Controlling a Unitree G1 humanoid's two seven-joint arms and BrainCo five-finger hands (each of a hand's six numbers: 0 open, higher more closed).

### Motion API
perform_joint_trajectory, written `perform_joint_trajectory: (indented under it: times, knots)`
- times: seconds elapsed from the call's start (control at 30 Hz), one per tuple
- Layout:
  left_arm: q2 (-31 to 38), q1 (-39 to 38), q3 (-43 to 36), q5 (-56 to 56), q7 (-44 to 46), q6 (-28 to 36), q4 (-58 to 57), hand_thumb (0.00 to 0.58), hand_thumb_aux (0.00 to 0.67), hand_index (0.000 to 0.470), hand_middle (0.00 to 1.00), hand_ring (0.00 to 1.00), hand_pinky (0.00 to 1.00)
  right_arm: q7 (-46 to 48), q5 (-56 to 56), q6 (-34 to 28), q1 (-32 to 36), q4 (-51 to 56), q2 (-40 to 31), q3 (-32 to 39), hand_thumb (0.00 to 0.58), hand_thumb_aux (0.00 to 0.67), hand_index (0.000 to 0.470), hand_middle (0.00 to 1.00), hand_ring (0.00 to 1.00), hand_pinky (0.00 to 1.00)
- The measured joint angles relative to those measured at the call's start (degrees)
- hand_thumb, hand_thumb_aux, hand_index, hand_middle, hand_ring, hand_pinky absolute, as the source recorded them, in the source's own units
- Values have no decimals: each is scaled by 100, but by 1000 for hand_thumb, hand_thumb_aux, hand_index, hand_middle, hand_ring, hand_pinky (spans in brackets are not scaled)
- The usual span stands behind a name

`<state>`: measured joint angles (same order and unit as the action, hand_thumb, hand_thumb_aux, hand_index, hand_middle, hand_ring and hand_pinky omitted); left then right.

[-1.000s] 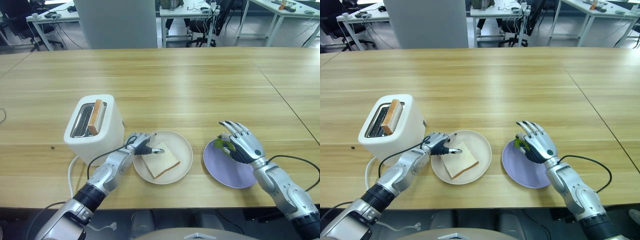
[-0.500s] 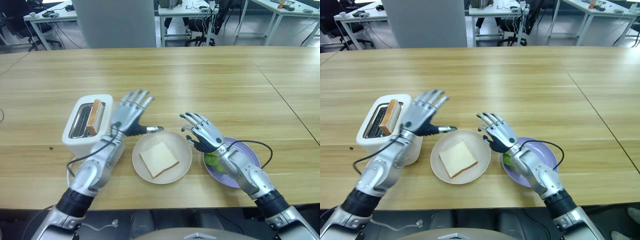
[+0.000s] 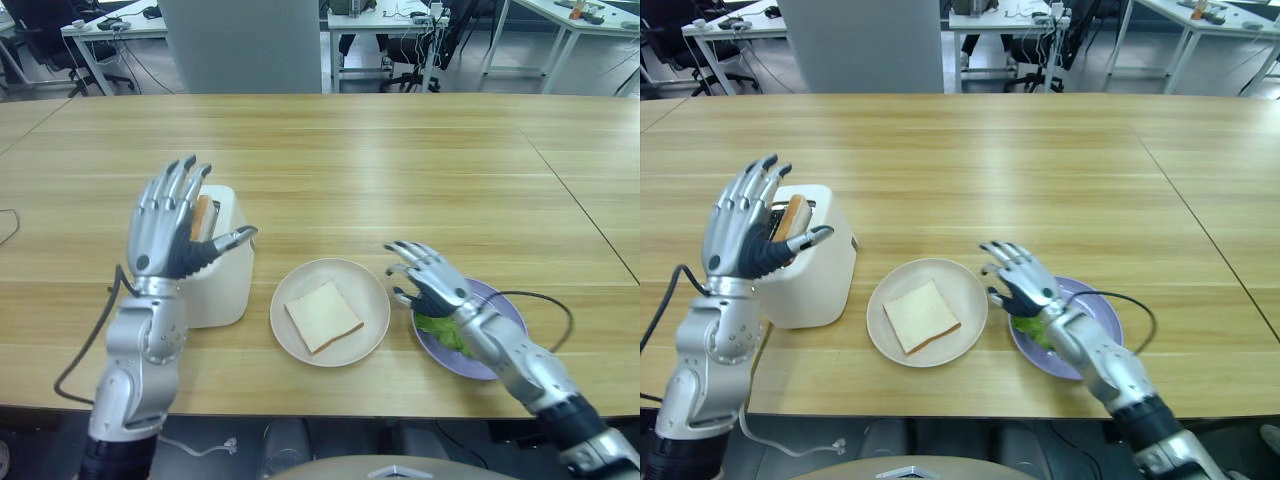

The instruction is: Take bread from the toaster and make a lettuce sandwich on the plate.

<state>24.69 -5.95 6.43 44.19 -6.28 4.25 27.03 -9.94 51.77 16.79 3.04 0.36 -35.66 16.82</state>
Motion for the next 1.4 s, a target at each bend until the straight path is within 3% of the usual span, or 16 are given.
perform_joint_trajectory:
  times: [0.17,0.3,0.67,0.7,0.73,0.8,0.83,0.87,0.9,0.93,0.97,1.4]
  knots:
    - [-302,-331,-82,-20,-224,-99,-21,0,0,0,0,0,0,-19,-144,-18,-697,-278,-412,-567,0,0,0,0,0,0]
    - [-327,-460,-4,42,-352,-67,-140,0,0,0,0,0,0,-82,-91,-15,-1020,-241,-541,-638,0,0,0,0,0,0]
    - [-333,-473,98,94,-466,-100,-195,0,0,0,0,0,0,-374,368,-121,-947,768,-563,-352,0,0,0,0,0,0]
    - [-333,-491,97,102,-485,-133,-197,0,0,0,0,0,0,-432,409,-146,-868,997,-562,-282,100,60,41,0,0,0]
    - [-333,-495,94,103,-490,-147,-198,0,0,0,0,0,0,-454,424,-163,-838,1087,-563,-271,100,60,41,0,0,0]
    - [-333,-510,91,108,-505,-173,-199,0,0,0,0,0,0,-550,505,-247,-760,1306,-576,-238,281,189,130,0,0,0]
    - [-333,-516,92,110,-508,-192,-199,0,0,0,0,0,0,-584,533,-281,-755,1387,-589,-233,281,189,130,0,0,0]
    - [-333,-533,92,113,-510,-199,-199,0,0,0,0,0,0,-614,545,-325,-755,1464,-613,-212,441,342,235,0,0,0]
    - [-333,-542,92,115,-511,-205,-199,0,0,0,0,0,0,-625,560,-351,-754,1510,-631,-187,521,457,314,0,0,0]
    - [-333,-556,92,122,-512,-205,-198,0,0,0,0,0,0,-667,572,-357,-742,1537,-632,-168,576,617,424,0,0,0]
    - [-333,-578,91,147,-512,-207,-198,0,0,0,0,0,0,-722,579,-358,-712,1537,-635,-149,580,670,460,0,0,0]
    - [-335,-580,90,229,-511,-252,-193,0,0,0,0,0,0,-982,528,-257,-736,1055,-731,-117,580,670,460,0,0,0]
